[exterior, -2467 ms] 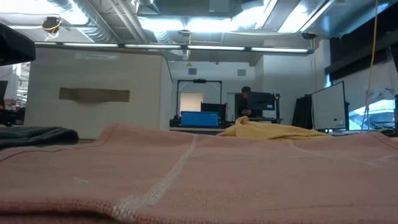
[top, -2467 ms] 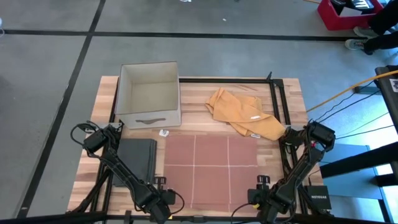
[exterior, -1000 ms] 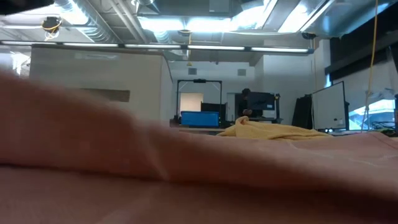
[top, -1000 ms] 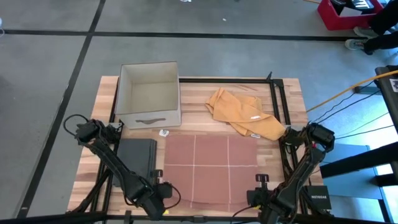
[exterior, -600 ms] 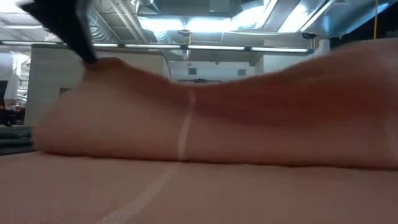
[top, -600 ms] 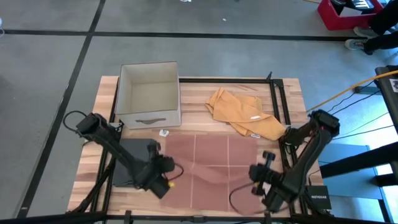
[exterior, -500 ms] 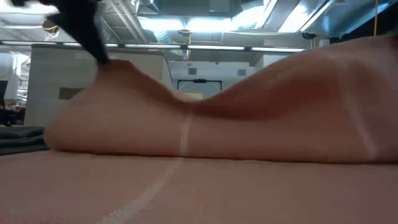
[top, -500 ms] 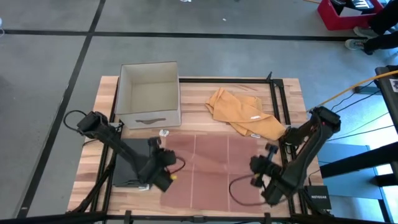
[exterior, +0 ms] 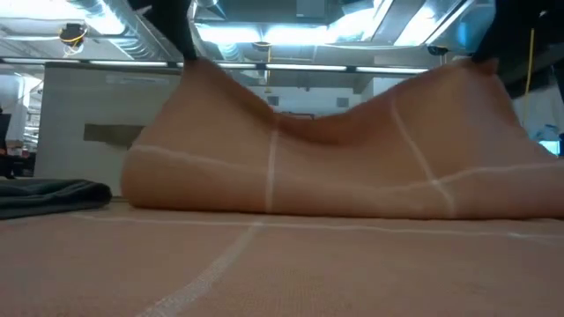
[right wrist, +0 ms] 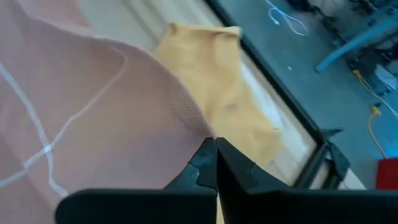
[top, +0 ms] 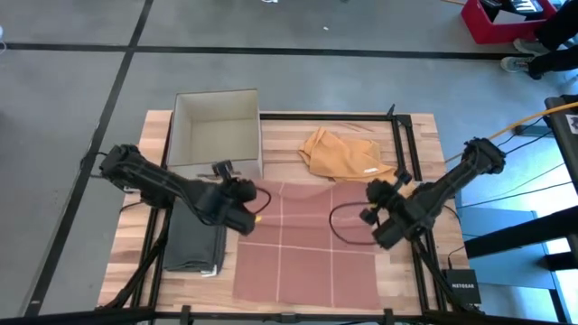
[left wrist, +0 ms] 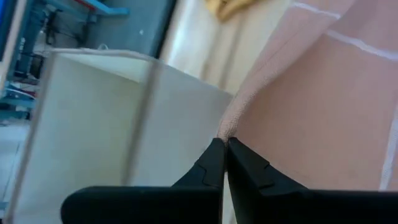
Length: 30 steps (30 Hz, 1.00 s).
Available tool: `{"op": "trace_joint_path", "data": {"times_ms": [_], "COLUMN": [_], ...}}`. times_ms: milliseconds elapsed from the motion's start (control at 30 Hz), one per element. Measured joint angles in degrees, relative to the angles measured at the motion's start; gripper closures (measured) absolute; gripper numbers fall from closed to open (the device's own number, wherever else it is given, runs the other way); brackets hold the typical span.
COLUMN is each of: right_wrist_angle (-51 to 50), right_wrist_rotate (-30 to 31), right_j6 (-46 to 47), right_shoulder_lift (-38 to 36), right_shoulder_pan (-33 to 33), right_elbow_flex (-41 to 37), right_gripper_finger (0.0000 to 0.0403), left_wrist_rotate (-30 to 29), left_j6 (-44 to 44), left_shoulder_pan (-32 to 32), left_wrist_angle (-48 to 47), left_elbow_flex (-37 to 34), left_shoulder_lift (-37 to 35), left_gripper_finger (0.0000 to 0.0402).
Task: Fold towel
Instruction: Fold the light orange towel
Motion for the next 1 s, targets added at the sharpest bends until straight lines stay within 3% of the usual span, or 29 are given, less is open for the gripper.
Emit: {"op": "trace_joint_path", "data": {"times_ms": [233,533,1000], "right_wrist_angle": [0.0,0.0,0.0], "right_wrist_rotate": [0.6,4.0,12.1], "right_j6": [-3.9,-10.0,-20.5], "right_shoulder_lift": [-5.9,-11.4,-15.4], "right_shoulder_pan": [-6.8,-14.0,-21.2], "right_elbow_flex": [-4.0,-4.2,1.3], "right_gripper_finger": [0.0402,0.0402,0.0402], "left_wrist_rotate": [-2.7,-6.5,-15.1], "left_j6": [2.7,9.0,16.3], "left_shoulder_pan": [4.1,9.7,13.0], "left_wrist_angle": [0.3,3.5,8.8], "left_elbow_flex": [0.0,0.0,0.0], "left_shoulder_lift": [-5.3,-5.9,-11.6], "left_gripper_finger": [0.0401,0.0400,0.0400]}}
